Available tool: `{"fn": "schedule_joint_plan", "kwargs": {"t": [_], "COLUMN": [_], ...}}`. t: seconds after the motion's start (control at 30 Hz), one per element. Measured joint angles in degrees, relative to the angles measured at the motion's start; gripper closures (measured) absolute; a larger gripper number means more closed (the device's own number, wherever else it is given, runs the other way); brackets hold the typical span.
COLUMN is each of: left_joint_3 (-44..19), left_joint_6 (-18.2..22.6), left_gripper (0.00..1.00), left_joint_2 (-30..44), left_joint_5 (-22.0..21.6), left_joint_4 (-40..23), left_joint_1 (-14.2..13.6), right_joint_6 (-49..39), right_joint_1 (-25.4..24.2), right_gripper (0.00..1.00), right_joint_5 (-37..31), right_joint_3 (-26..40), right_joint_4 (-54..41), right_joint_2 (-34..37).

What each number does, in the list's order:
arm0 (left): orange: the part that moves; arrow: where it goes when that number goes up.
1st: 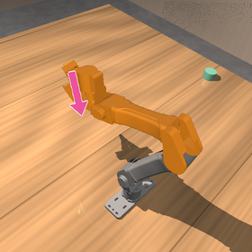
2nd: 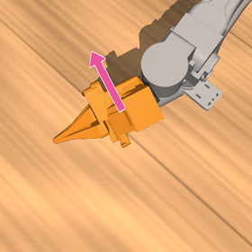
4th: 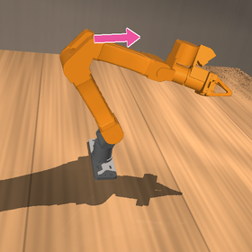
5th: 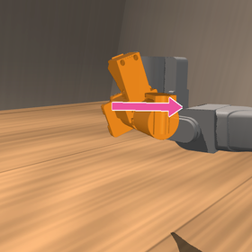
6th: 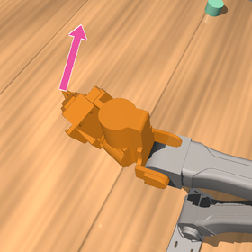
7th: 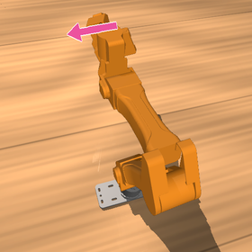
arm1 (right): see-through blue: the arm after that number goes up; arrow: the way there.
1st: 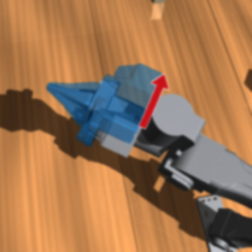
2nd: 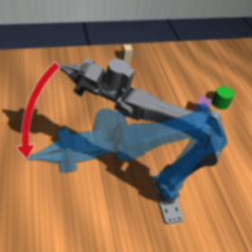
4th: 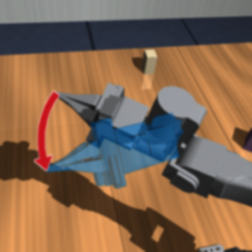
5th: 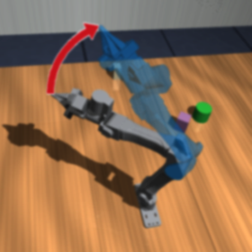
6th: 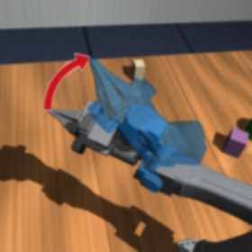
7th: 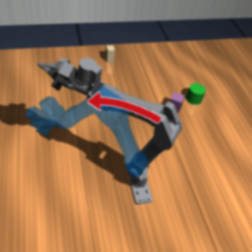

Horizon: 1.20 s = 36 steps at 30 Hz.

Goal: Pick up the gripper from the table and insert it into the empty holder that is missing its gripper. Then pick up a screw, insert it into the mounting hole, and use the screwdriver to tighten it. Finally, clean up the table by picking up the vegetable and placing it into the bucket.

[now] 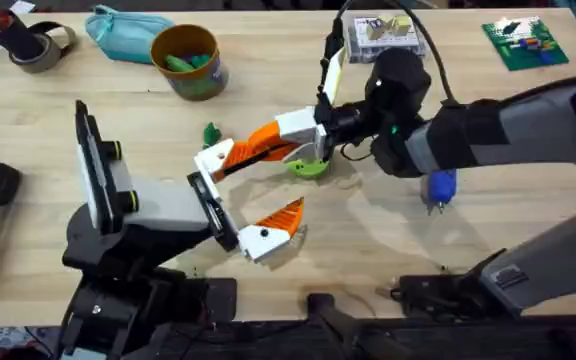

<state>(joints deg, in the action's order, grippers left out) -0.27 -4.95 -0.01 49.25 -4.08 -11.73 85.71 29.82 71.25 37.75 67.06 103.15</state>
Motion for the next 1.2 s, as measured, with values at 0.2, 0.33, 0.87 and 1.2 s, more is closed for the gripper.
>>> {"fn": "schedule_joint_plan", "kwargs": {"t": [0.2,0.33,0.87,1.2], "left_joint_3": [0.0,0.0,0.0,0.0], "left_joint_6": [0.0,0.0,0.5,0.5], "left_gripper": [0.014,0.014,0.014,0.014], "left_joint_2": [0.0,0.0,0.0,0.0], "left_joint_5": [0.0,0.0,1.0,1.1], "left_joint_4": [0.0,0.0,0.0,0.0], "left_joint_1": [0.0,0.0,-0.4,-0.4], "right_joint_6": [-0.3,-0.3,-0.5,-0.6], "right_joint_1": [0.0,0.0,2.0,2.1], "right_gripper": [0.991,0.991,0.154,0.01], "right_joint_5": [0.0,0.0,2.0,2.3], "right_joint_3": [0.1,0.1,0.1,0.1], "right_joint_4": [-0.2,-0.2,-1.0,-1.1], "right_joint_2": [0.0,0.0,0.7,0.9]}}
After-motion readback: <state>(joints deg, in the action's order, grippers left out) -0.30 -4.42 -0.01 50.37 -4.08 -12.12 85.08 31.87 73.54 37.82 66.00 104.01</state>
